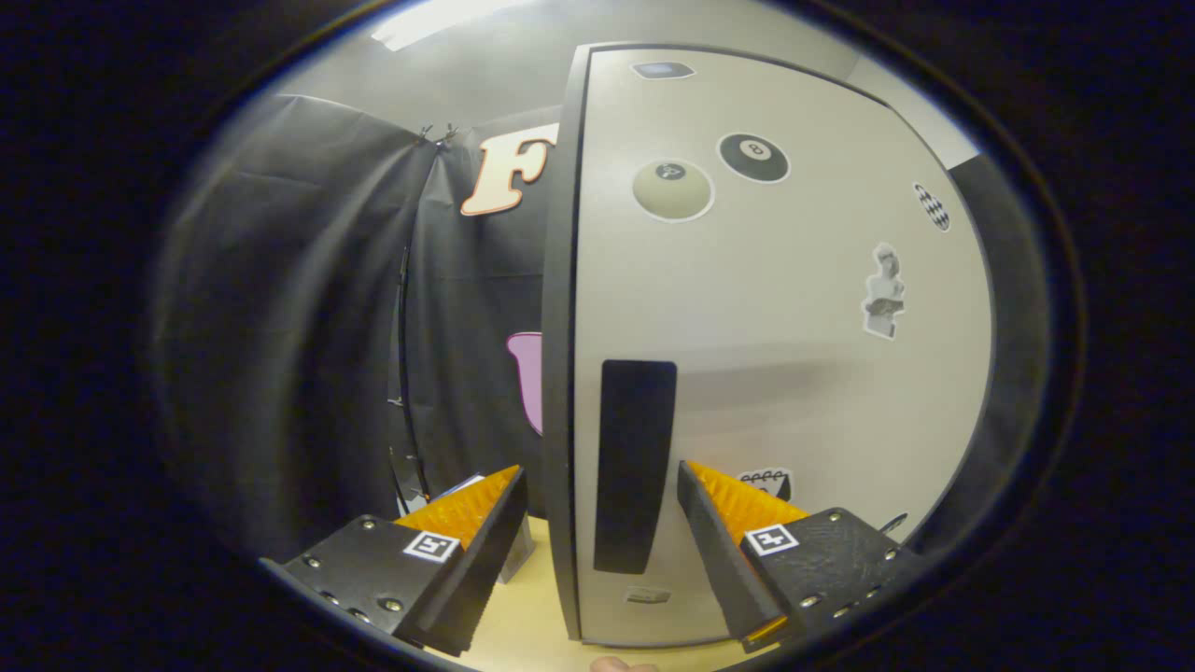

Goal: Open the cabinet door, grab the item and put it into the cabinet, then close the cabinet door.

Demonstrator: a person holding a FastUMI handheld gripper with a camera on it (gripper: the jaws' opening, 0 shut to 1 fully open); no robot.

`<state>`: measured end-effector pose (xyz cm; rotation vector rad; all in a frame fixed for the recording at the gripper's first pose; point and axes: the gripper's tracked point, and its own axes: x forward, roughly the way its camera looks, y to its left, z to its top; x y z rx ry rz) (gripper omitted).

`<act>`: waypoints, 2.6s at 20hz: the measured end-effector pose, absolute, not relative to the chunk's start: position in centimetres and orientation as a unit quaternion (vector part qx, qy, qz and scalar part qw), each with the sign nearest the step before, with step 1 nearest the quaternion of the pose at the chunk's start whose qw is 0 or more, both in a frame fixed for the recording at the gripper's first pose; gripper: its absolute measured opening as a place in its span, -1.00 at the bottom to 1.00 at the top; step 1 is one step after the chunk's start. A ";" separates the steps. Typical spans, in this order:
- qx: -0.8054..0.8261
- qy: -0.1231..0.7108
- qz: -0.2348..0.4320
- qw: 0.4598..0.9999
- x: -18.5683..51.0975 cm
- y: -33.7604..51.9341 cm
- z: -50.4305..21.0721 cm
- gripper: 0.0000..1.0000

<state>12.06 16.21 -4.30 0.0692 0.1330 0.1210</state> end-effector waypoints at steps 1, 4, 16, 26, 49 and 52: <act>0.034 0.067 0.065 0.995 12.0 16.8 -4.4 0.91; 0.024 0.065 0.061 0.996 12.1 17.0 -4.5 0.96; 0.016 0.069 -0.033 0.997 13.2 14.5 -4.7 0.14; 0.007 0.072 -0.036 0.997 12.8 13.7 -4.8 -0.64; -0.007 0.091 0.041 0.995 9.4 13.9 -4.4 -0.64; -0.006 0.092 0.047 0.995 9.0 13.8 -4.4 -0.64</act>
